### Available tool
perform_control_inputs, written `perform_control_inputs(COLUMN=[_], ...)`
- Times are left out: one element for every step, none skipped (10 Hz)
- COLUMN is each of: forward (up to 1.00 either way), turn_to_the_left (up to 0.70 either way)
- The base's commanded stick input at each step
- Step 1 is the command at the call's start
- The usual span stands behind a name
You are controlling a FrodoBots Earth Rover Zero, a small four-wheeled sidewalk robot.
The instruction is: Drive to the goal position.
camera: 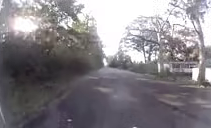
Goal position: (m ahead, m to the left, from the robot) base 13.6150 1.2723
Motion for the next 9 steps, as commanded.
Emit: perform_control_inputs(forward=[0.7, 0.7, 0.7, 0.7, 0.7, 0.7, 0.7, 0.7, 0.7], turn_to_the_left=[0.0, 0.0, 0.0, 0.0, 0.0, 0.0, 0.0, 0.0, 0.0])
